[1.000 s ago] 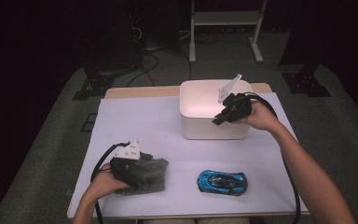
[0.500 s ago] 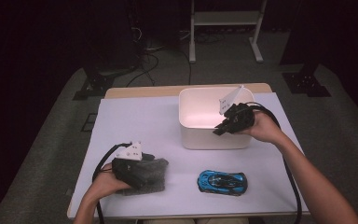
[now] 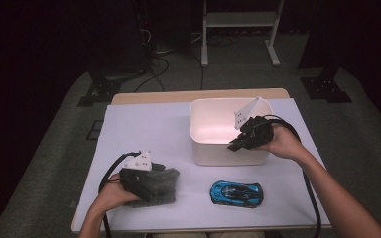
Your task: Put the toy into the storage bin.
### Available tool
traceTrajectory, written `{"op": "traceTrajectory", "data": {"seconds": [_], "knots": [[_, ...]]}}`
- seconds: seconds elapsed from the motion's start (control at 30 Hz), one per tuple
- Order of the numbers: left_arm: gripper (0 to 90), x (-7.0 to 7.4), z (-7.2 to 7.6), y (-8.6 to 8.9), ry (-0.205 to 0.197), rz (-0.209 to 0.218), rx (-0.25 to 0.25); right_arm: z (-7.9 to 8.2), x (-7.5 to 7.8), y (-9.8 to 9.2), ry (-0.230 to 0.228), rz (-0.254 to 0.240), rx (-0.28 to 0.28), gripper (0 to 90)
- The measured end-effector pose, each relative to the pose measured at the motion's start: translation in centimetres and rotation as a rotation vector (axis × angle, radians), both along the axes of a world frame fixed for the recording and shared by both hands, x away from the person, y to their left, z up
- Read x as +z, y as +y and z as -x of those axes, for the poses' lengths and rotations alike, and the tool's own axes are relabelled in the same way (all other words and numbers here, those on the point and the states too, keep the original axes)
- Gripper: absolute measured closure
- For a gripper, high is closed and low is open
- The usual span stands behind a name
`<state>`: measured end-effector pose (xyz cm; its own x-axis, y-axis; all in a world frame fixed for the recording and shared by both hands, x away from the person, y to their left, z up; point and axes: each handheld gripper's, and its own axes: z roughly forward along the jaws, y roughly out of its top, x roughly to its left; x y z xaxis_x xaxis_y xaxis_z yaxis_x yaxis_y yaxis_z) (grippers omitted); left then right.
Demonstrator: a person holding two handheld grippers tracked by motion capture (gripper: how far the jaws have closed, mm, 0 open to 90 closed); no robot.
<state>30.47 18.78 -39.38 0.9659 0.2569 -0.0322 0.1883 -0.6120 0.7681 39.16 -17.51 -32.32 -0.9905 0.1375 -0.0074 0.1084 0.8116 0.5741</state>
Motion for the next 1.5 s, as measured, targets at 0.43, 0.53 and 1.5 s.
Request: {"op": "traceTrajectory", "data": {"seconds": [0.43, 0.53, 1.5], "knots": [[16.2, 0.0, 0.1, 0.0, -0.001, 0.007, 0.003, 1.2, 1.0, -0.5, 0.001, -0.067, -0.040, 48.7], [16.2, 0.1, 0.1, 0.0, -0.005, 0.010, 0.005, 1.8, 1.1, -0.7, 0.011, -0.078, -0.042, 43.7], [11.7, 0.0, 0.1, -0.1, -0.001, 0.000, 0.029, 7.7, -0.8, -3.0, -0.026, -0.151, -0.051, 23.3]]}}
